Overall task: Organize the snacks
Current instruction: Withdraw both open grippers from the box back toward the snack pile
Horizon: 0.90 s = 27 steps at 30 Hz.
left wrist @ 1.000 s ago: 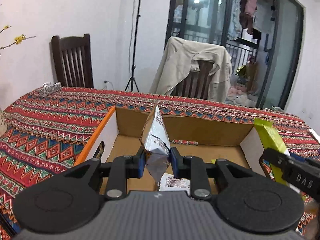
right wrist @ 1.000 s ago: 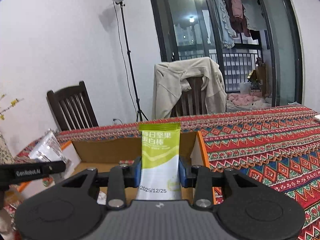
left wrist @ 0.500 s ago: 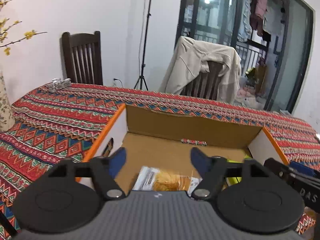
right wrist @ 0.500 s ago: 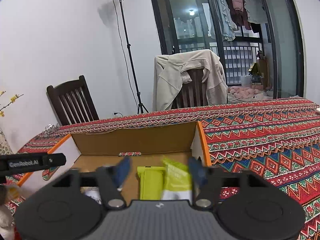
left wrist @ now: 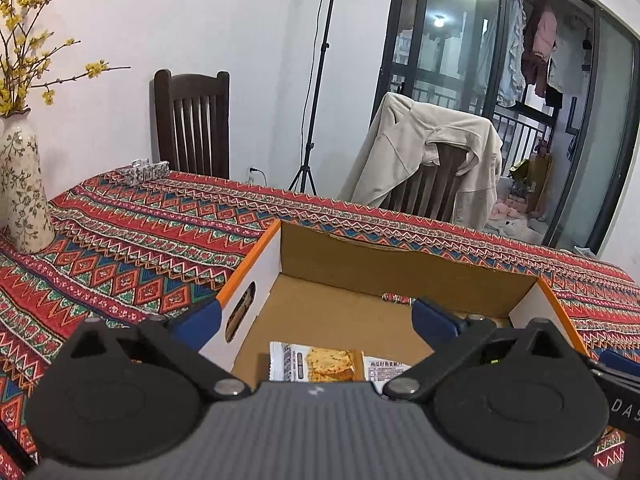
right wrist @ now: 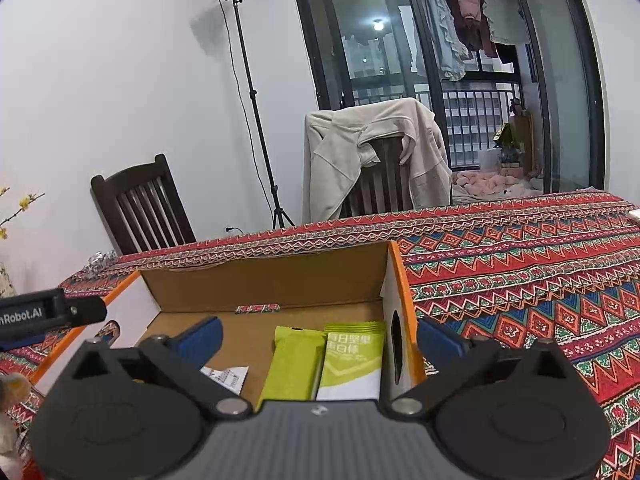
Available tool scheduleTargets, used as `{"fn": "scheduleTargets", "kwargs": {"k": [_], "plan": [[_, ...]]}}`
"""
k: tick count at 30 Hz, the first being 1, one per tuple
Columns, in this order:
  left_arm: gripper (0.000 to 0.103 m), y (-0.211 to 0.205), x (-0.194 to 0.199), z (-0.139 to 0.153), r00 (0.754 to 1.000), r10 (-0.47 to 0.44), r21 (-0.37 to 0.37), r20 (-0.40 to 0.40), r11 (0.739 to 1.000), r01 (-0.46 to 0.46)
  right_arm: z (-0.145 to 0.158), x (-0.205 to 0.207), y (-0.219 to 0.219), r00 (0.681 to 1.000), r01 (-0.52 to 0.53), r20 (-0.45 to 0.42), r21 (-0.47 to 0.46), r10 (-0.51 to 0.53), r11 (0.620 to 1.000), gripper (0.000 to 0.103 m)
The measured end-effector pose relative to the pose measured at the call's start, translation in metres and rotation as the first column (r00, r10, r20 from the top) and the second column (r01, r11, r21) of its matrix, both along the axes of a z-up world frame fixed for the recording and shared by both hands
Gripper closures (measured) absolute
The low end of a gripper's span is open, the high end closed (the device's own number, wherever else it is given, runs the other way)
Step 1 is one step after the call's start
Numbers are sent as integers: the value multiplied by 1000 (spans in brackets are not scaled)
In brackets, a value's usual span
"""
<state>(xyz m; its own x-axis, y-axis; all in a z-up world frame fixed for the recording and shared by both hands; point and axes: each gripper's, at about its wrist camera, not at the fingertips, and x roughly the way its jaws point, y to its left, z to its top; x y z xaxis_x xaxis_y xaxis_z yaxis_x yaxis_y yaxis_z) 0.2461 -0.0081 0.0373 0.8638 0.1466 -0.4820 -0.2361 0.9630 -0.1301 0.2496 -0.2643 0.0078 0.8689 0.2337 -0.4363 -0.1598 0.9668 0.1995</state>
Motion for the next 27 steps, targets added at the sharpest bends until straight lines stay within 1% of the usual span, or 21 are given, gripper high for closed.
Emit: {"fn": "scheduleTargets", "kwargs": {"k": [13, 22, 25, 27], "plan": [[0, 2, -20, 11, 1000, -15, 10, 4, 1000, 15, 7, -13, 0, 1000, 1, 17, -13, -1, 1000, 0], [0, 10, -47, 17, 1000, -14, 14, -1, 1000, 14, 24, -34, 3, 998, -5, 59, -34, 7, 999, 0], [0, 13, -57, 20, 1000, -26, 13, -1, 1000, 26, 25, -39, 2, 998, 9, 66, -19, -8, 1000, 0], [0, 16, -64, 22, 1000, -30, 21, 6, 999, 30, 21, -38, -1, 996, 11, 88, 13, -12, 1000, 0]]}}
